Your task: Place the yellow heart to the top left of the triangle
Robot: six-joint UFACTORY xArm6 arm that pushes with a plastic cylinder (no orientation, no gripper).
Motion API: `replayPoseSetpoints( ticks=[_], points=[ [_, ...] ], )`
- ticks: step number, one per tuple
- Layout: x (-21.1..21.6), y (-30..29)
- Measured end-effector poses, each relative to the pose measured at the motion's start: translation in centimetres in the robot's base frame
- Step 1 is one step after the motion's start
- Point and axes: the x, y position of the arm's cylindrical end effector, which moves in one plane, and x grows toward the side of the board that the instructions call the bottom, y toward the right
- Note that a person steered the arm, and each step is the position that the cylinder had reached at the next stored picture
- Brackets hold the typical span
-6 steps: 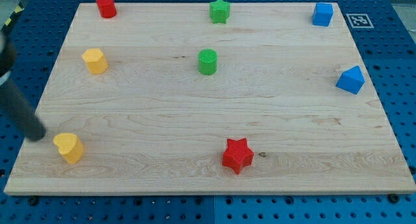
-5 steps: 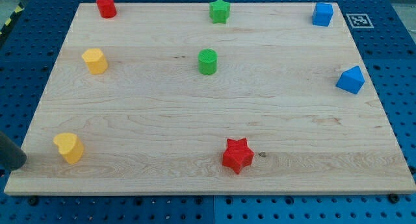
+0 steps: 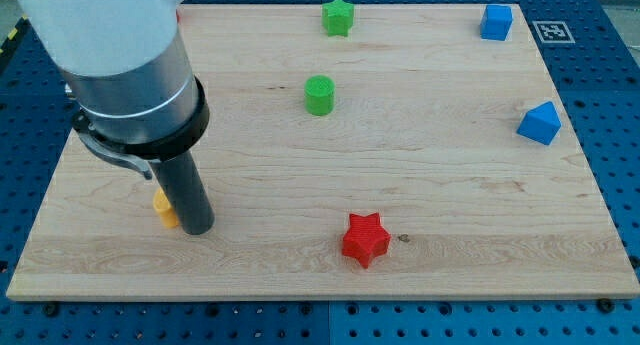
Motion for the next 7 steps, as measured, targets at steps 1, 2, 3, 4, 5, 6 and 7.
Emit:
replayPoseSetpoints(
  ticks=[1,2,3,4,5,6,7],
  points=[
    [3.3,-1.2],
    [3.8,-4.6],
    [2.7,-4.6],
    [1.7,-2.7],
    [-0.4,-2.6],
    [-0.7,-3.3],
    [-2.3,-3.6]
  ],
)
